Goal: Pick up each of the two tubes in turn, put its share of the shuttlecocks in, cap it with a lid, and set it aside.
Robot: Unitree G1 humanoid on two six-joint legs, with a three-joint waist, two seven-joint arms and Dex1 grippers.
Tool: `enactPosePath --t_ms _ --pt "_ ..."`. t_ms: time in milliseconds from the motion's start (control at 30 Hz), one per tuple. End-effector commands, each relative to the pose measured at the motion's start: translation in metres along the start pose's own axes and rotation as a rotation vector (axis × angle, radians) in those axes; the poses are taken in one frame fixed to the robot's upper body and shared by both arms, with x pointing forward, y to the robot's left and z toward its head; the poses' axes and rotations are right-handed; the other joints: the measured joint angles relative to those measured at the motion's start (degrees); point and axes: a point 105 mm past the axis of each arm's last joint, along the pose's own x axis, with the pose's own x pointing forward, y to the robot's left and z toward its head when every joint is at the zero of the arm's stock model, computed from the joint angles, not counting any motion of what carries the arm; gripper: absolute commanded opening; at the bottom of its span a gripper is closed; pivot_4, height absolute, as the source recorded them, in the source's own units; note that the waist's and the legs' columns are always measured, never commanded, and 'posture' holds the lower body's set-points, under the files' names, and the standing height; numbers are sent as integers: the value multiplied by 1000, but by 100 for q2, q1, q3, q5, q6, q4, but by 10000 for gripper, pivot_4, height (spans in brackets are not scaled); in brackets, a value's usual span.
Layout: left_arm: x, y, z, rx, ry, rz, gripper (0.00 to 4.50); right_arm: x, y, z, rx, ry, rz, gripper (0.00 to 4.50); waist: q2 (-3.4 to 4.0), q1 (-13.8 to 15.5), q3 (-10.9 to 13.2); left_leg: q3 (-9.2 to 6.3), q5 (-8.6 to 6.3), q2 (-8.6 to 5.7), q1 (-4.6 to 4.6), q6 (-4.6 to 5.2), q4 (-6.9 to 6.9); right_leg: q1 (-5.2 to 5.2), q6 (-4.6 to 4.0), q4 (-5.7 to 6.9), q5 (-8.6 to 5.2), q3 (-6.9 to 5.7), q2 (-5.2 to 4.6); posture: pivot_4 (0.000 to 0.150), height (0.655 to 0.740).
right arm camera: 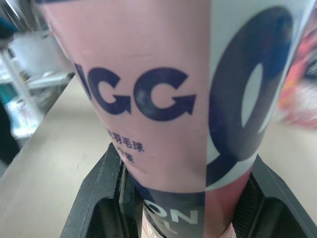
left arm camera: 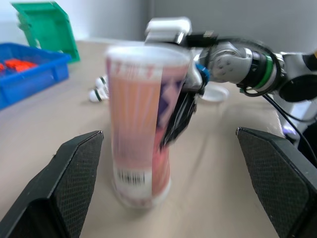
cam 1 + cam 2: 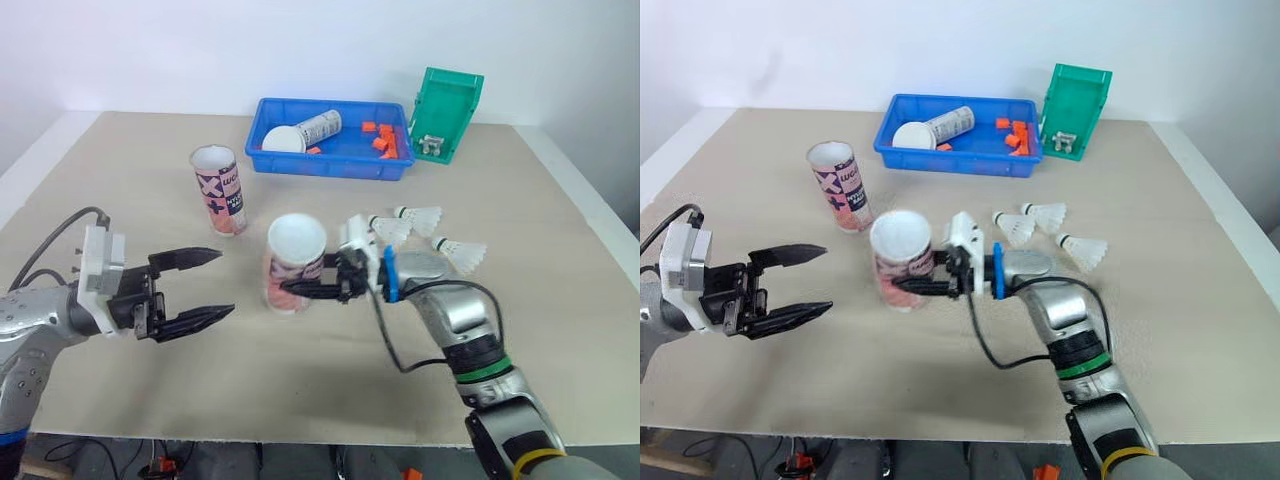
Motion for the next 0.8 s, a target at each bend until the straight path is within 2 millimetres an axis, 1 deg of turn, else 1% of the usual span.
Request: enactPosePath --t_ms 33,67,100,167,200,267,300,367,400,500,600,700,800 --pt "16 5 3 25 -35 -18 45000 -39 -24 43 -99 -65 -159 19754 0 12 0 0 0 0 -1 0 5 2 3 -1 1 0 0 1500 7079" --pt "21 7 2 27 -41 -19 45000 -52 -33 47 -107 -62 -219 19754 -1 16 0 1 0 -2 -2 0 10 4 5 -1 2 2 -1 1500 7079" --pt "28 9 1 26 -53 -23 45000 -73 -47 51 -112 -51 -321 19754 0 15 0 2 0 -2 -3 0 16 5 8 -3 5 5 -1 1500 7079" --pt "48 13 -2 26 -78 -45 45000 -136 -84 54 -134 8 -627 19754 -1 27 0 5 0 -4 -2 0 18 8 11 -3 7 9 -1 1500 7079" --pt "57 14 -3 22 -94 -58 45000 -168 -97 54 -124 45 -767 19754 -1 32 0 4 2 -8 -3 4 20 8 13 -4 10 13 0 1500 7079" --pt "73 14 -4 9 -124 -91 45000 -223 -111 56 -118 85 -1000 19754 0 67 0 5 3 -15 -3 5 22 13 18 -5 8 18 -3 1500 7079" --pt "82 14 -4 3 -137 -104 45000 -251 -114 58 -115 94 -1113 19754 0 82 0 5 5 -21 -7 9 21 12 22 -5 6 25 -3 1500 7079" --pt "94 16 -7 0 -147 -114 45000 -285 -116 59 -112 106 -1260 19754 5 23 -1 13 -4 -22 -5 22 16 7 40 -4 21 48 0 1500 7079" --pt "102 17 -8 -6 -158 -120 45000 -302 -116 56 -95 108 -1334 19754 5 5 -1 15 -5 -25 -5 24 12 5 40 -4 21 52 1 1500 7079" --pt "117 21 -10 -14 -180 -129 45000 -332 -113 41 -41 124 -1461 19754 8 -23 -1 20 -7 -30 -3 28 11 7 41 -4 22 61 -1 1500 7079" --pt "129 19 -10 -16 -202 -156 45000 -352 -108 20 24 123 -1544 19754 8 -57 -1 30 -9 -30 2 30 12 7 49 -5 23 76 0 1500 7079" --pt "136 16 -10 -16 -211 -180 45000 -364 -106 7 72 109 -1603 19754 10 -59 0 35 -9 -33 7 31 14 9 80 -5 16 87 -1 1500 7079" --pt "139 16 -11 -16 -210 -190 45000 -365 -105 -7 141 71 -1618 19754 17 -63 1 38 -6 -41 9 33 18 11 89 -5 23 102 -1 1500 7079"
